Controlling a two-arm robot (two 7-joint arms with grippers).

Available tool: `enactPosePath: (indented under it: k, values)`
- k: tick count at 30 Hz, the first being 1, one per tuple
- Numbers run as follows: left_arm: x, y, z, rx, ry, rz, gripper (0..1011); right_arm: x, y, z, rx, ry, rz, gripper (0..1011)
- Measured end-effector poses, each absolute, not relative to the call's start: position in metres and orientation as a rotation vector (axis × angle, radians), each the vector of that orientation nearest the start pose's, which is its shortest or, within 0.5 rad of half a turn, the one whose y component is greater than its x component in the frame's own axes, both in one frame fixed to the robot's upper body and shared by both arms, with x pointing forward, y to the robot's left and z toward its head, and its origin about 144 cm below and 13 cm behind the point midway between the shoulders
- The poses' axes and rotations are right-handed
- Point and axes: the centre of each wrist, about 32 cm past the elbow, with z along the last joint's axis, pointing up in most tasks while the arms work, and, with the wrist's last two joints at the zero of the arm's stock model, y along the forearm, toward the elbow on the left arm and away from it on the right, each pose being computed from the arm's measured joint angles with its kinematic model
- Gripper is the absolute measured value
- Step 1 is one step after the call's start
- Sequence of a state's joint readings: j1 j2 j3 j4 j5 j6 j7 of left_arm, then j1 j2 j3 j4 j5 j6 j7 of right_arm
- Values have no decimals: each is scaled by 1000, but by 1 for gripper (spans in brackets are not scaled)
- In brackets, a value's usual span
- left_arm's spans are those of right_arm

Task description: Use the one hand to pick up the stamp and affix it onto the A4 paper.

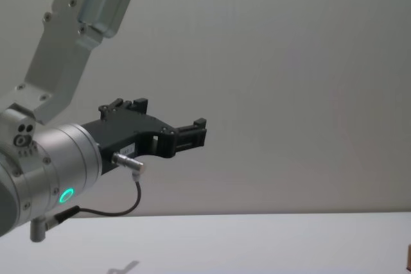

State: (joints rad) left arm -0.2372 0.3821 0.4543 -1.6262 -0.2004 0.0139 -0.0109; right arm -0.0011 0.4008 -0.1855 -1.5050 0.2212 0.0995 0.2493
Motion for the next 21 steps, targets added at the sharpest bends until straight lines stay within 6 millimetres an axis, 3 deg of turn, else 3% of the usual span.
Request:
enactPosePath:
  k: [21]
  values:
    - [492, 198, 1204, 61, -268, 1124, 1001, 451, -293, 1115, -351, 75, -1144, 219]
